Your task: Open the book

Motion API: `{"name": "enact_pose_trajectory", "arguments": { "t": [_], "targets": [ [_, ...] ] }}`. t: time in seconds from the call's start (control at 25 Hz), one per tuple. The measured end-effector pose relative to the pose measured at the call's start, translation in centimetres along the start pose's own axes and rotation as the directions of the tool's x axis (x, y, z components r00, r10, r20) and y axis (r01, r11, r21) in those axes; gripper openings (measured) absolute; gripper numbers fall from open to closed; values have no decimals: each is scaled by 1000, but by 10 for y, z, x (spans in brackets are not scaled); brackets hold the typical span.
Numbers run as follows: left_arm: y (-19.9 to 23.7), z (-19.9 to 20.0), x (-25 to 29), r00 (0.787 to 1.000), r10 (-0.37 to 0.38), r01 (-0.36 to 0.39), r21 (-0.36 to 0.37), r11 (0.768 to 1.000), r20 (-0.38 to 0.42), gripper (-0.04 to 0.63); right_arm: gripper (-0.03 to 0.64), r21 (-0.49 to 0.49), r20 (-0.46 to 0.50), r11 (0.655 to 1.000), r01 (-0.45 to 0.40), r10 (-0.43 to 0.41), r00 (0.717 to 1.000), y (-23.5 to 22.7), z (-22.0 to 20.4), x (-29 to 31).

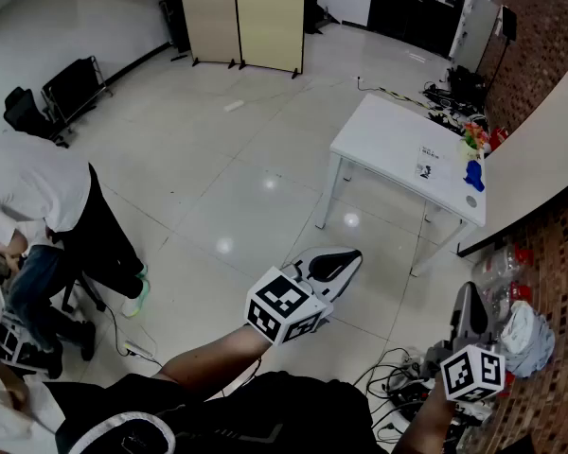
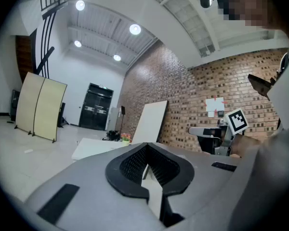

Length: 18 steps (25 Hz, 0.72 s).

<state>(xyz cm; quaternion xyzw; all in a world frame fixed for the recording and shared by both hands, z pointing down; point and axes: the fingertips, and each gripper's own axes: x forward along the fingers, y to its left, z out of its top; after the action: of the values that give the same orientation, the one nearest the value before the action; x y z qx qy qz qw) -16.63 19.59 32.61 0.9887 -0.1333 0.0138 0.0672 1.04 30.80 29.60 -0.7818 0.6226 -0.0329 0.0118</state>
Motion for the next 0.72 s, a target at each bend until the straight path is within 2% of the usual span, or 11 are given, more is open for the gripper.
{"name": "enact_pose_trajectory", "arguments": {
  "t": [0.32, 0.72],
  "targets": [
    [38, 4, 62, 1000, 21, -21, 7, 1000, -3, -5, 2, -23, -7, 999, -47, 47, 999, -27, 1, 65],
    [75, 23, 192, 996, 86, -86, 30, 996, -2, -5, 2, -12, 1, 997, -79, 79, 997, -143, 18, 166]
  ]
}}
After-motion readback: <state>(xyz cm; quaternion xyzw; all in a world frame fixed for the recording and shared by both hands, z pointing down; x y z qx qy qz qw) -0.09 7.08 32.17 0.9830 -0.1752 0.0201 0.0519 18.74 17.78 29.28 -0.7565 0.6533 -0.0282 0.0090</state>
